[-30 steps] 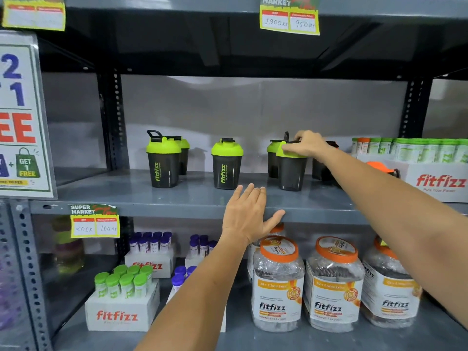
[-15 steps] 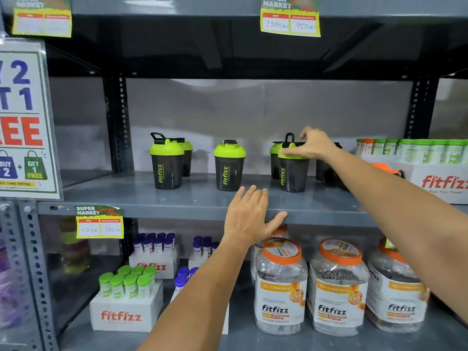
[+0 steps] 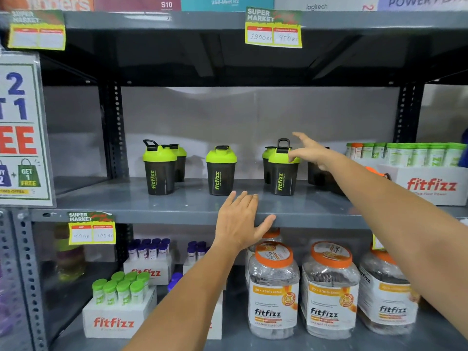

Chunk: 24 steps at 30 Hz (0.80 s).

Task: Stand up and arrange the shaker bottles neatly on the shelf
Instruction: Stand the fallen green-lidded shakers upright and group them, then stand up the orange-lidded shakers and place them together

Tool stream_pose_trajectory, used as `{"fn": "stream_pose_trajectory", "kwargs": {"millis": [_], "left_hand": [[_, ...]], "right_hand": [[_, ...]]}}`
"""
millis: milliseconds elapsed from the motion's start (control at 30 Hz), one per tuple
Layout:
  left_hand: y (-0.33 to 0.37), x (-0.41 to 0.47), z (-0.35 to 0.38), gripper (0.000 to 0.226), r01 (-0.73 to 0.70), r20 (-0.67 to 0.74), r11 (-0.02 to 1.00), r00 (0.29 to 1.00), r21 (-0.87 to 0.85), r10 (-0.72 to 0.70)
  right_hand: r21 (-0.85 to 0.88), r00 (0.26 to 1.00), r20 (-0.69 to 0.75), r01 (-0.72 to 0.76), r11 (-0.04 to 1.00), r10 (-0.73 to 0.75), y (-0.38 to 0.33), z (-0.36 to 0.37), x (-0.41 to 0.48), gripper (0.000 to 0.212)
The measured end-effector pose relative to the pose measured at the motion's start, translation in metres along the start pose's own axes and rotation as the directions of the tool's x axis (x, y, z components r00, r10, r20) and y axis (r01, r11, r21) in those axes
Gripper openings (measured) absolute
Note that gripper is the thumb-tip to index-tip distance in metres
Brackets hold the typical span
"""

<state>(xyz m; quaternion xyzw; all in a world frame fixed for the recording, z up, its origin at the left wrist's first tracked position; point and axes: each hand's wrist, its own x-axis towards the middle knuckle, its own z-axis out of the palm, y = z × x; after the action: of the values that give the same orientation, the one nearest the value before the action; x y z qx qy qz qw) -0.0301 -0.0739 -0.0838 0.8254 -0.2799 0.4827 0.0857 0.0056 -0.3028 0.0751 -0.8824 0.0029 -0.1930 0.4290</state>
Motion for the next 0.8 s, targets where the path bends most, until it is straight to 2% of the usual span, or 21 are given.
{"fn": "stream_pose_trajectory", "kwargs": {"millis": [67, 133, 200, 333, 400, 467, 567, 667, 800], "left_hand": [[0.001, 0.001, 0.001, 0.068, 0.007, -0.004, 1.000, 1.000, -0.013, -0.007], [0.003, 0.004, 0.002, 0.070, 0.010, -0.005, 1.000, 1.000, -0.024, -0.010], [0.012, 0.009, 0.003, 0.073, -0.032, 0.001, 0.999, 0.999, -0.027, 0.032], [0.055, 0.028, 0.008, 0.076, -0.138, 0.002, 0.987, 0.990, -0.085, 0.139], [0.079, 0.039, 0.012, 0.078, -0.165, 0.033, 0.981, 0.985, -0.101, 0.169], [0.095, 0.048, 0.017, 0.080, -0.209, 0.088, 0.975, 0.973, -0.071, 0.215], [0.107, 0.056, 0.023, 0.083, -0.215, 0.184, 0.976, 0.959, -0.035, 0.217], [0.109, 0.055, 0.029, 0.083, -0.198, 0.216, 0.980, 0.957, 0.010, 0.191], [0.111, 0.054, 0.030, 0.082, -0.193, 0.228, 0.981, 0.957, 0.034, 0.181]], "right_hand": [[-0.060, 0.996, -0.086, 0.025, 0.998, -0.030, 0.004, -0.016, -0.002, 0.086], [-0.290, 0.977, -0.202, 0.008, 0.957, -0.069, 0.006, -0.038, -0.006, 0.077], [-0.551, 0.967, -0.243, -0.074, 0.831, -0.075, 0.009, -0.060, -0.011, 0.073], [-0.792, 0.957, -0.233, -0.290, 0.537, 0.172, 0.015, -0.082, -0.034, 0.088], [-0.859, 0.935, -0.212, -0.316, 0.402, 0.283, 0.021, -0.082, -0.046, 0.094], [-0.878, 0.913, -0.241, -0.350, 0.328, 0.329, 0.028, -0.076, -0.054, 0.096], [-0.897, 0.934, -0.265, -0.330, 0.293, 0.241, 0.041, -0.071, -0.060, 0.068], [-0.928, 0.958, -0.257, -0.281, 0.245, 0.125, 0.043, -0.072, -0.061, 0.064], [-0.997, 0.995, -0.072, -0.072, -0.001, -0.072, 0.029, -0.075, -0.050, 0.068]]}}
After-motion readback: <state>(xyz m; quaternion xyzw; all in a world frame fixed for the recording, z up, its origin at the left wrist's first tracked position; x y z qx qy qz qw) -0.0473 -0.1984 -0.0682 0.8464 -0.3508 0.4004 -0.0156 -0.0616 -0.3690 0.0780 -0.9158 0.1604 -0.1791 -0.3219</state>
